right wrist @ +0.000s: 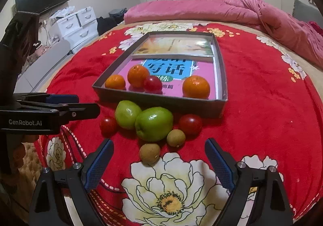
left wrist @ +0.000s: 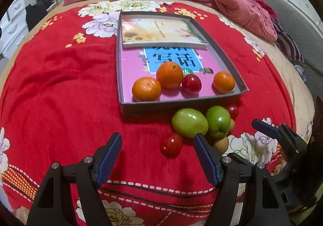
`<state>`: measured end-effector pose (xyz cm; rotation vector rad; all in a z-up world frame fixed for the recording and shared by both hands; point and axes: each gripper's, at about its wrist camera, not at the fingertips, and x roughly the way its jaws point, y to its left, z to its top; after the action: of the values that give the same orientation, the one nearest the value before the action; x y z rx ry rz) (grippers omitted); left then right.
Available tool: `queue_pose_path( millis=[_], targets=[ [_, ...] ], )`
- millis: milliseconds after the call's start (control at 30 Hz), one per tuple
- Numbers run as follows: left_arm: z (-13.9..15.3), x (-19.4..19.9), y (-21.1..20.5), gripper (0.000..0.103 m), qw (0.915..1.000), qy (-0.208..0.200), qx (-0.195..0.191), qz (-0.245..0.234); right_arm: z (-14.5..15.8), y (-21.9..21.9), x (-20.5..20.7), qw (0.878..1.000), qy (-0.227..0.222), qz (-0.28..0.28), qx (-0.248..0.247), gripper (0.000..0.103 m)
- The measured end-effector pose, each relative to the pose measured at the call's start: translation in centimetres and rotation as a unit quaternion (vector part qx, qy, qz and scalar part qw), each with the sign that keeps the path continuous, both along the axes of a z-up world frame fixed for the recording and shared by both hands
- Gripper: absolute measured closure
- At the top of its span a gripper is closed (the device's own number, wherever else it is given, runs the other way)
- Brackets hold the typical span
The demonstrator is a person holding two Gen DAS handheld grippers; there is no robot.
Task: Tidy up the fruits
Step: 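Move both open tools toward the fruit lying in front of the tray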
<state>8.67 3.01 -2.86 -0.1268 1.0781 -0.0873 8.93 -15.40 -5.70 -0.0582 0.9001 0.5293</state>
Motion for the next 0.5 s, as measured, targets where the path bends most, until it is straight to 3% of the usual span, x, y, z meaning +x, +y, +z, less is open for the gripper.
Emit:
queue_pose_path(
  millis=[200, 500],
  targets=[
    [-0.8, -0.1, 0.0, 0.028, 0.9999, 0.012, -0.001, -0.003, -0.7, 0.2, 0.1, 1.000, 0.013, 0.006, -0.002, 0.016],
    [-2.0, -0.3, -0.3, 0.028, 0.9996, 0.026, -0.009, -0.007, -1.7, 0.8, 0.0, 0.999, 0.033, 0.028, -0.001, 0.048]
  ],
)
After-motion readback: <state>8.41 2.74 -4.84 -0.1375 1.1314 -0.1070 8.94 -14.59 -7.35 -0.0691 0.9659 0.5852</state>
